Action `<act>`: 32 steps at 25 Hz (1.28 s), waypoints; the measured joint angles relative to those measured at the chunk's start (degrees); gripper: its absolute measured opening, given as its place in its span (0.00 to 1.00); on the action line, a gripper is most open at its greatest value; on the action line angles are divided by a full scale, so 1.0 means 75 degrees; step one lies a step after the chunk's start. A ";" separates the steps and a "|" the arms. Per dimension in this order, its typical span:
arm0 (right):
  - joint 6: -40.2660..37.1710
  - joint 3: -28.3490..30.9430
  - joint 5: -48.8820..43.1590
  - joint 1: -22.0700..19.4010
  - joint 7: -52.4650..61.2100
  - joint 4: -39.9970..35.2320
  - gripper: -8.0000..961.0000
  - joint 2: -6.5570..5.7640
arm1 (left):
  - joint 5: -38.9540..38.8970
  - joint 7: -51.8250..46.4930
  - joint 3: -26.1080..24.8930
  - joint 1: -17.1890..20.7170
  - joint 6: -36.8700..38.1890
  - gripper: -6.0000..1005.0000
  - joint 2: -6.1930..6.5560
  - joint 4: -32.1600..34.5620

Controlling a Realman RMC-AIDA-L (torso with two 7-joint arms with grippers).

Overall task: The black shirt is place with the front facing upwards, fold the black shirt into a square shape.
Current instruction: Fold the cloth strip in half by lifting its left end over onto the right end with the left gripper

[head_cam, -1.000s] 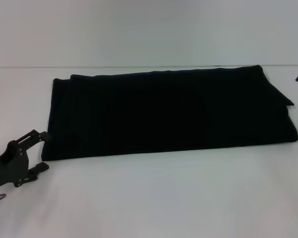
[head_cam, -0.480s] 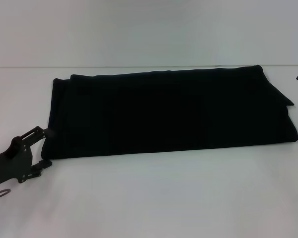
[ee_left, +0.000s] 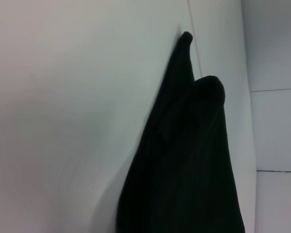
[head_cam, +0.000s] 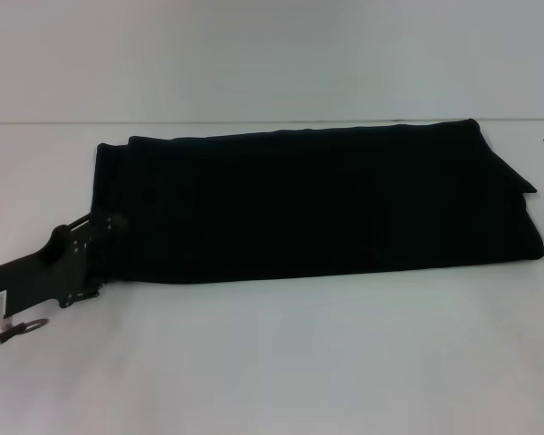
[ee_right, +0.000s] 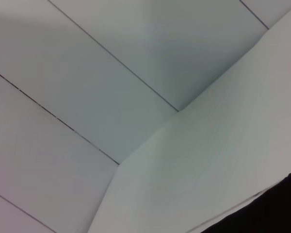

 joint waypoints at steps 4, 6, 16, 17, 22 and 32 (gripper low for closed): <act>-0.0118 0.0097 0.0007 -0.0005 0.0000 0.0000 0.94 0.0003 | -0.0112 0.0164 -0.0001 -0.0061 -0.0020 0.94 -0.0036 0.0096; -0.0165 0.0155 0.0009 -0.0001 0.0000 0.0000 0.94 0.0000 | -0.0290 0.0364 -0.0058 -0.0032 0.0120 0.94 -0.0071 0.0156; -0.0157 0.0255 0.0011 0.0021 -0.0092 0.0188 0.94 -0.0016 | -0.0250 0.0575 -0.0005 -0.0007 -0.0052 0.94 -0.0052 -0.0033; -0.0159 0.0271 0.0011 0.0028 -0.0103 0.0226 0.94 -0.0027 | -0.0242 0.0584 -0.0002 -0.0016 -0.0099 0.94 -0.0051 -0.0040; -0.0171 0.0309 0.0011 0.0061 -0.0182 0.0319 0.94 -0.0053 | -0.0275 0.0810 -0.0034 -0.0094 -0.0375 0.94 -0.0098 -0.0055; -0.0148 0.0386 0.0010 0.0052 -0.0193 0.0360 0.94 -0.0047 | -0.0588 0.1292 -0.0056 -0.0153 -0.0191 0.94 -0.0109 -0.0084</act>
